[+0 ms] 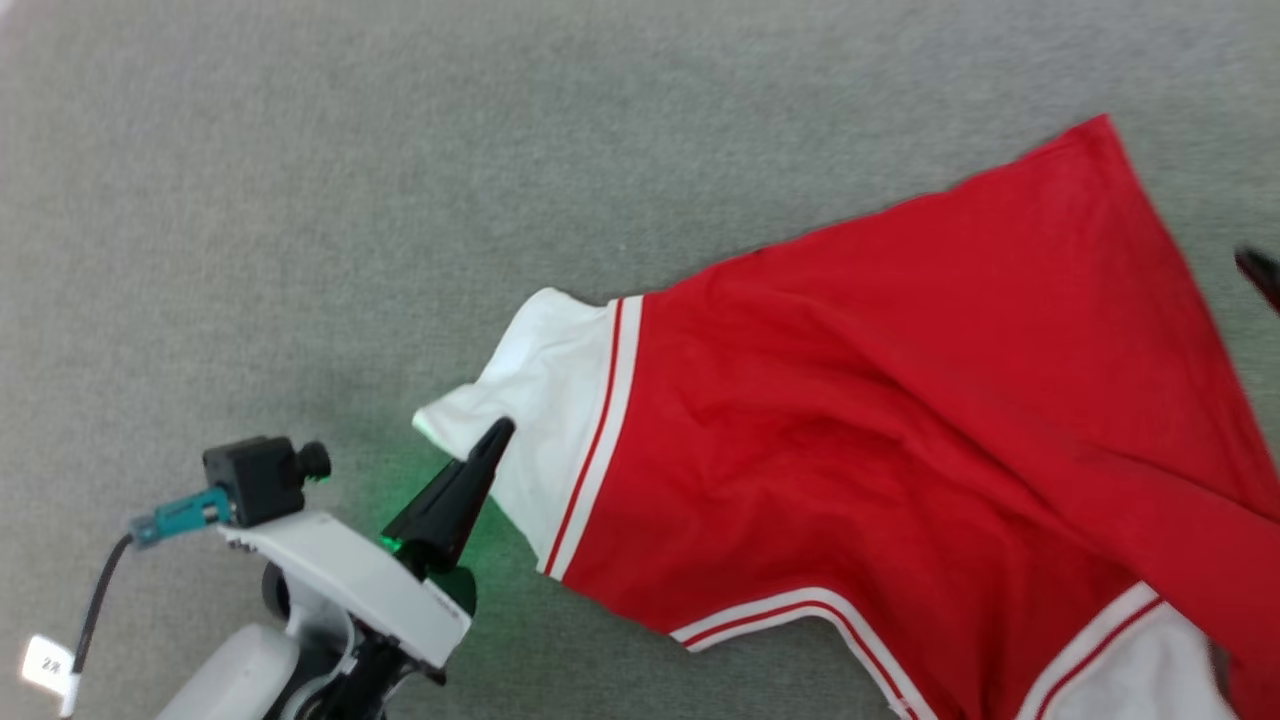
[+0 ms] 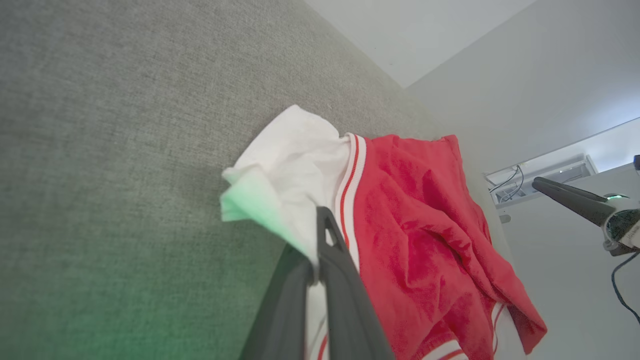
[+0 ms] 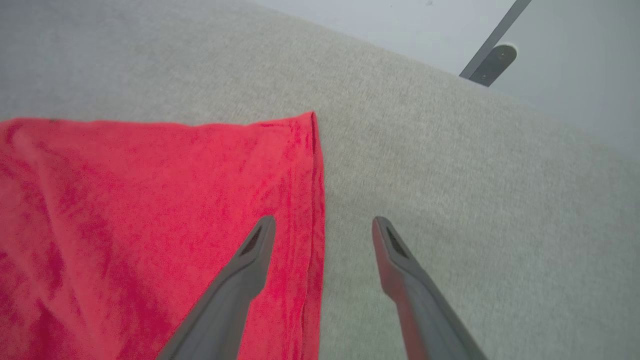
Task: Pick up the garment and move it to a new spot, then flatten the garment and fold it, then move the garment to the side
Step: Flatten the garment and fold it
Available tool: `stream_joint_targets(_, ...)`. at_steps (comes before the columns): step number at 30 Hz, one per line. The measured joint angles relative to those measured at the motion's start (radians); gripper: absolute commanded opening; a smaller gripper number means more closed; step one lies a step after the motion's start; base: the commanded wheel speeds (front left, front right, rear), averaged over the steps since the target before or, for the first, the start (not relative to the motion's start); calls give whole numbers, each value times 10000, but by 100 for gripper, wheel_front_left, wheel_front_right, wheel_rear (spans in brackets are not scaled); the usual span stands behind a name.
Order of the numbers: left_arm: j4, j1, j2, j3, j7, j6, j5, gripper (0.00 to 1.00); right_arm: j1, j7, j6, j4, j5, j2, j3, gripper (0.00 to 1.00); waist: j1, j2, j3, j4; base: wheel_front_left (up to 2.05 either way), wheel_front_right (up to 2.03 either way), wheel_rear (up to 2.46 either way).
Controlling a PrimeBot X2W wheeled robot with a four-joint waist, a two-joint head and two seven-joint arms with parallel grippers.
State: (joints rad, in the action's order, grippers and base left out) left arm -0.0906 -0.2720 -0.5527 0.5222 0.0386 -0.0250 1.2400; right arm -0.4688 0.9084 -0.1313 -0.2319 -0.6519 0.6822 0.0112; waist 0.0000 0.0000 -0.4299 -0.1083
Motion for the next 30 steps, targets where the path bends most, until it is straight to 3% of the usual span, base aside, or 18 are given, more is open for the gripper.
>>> stream_joint_targets(8, 301, -626, 424, 274, -88, 263, -148, 0, -2835, -690, 0, 3292, 771, -121, 2477, 100, 0, 0, -639, -515, 0, 0, 0)
stream_joint_targets(15, 713, -1125, 779, 512, -117, 512, -299, 0, -4077, -709, 0, 4780, 593, 313, 4128, 100, 0, 0, -1019, -1013, 0, 0, 0)
stream_joint_targets(16, 759, -1172, 796, 537, -117, 522, -326, 0, -4178, -715, 6, 4857, 466, 370, 4261, 95, 0, 0, -1050, -1068, 0, 0, 0)
stream_joint_targets(17, 800, -1197, 817, 550, -117, 566, -347, 0, -4277, -729, 8, 4930, 307, 439, 4376, 22, 0, 0, -1072, -1112, 0, 0, 0)
stream_joint_targets(18, 836, -1221, 842, 566, -115, 604, -349, 0, -4337, -736, 12, 4993, 198, 499, 4487, 0, 0, 1, -1082, -1145, 0, 0, 0)
stream_joint_targets(25, 1057, -1275, 757, 541, -77, 614, -366, 0, -4529, -1572, 6, 5636, -523, 336, 4909, 0, 0, 0, -782, -1074, 0, 0, 0)
stream_joint_targets(30, 991, -1366, 489, 464, -130, 556, -575, 0, -4551, -2989, -2, 6380, -679, -75, 4128, 0, 0, 0, -371, -908, 0, 0, 0)
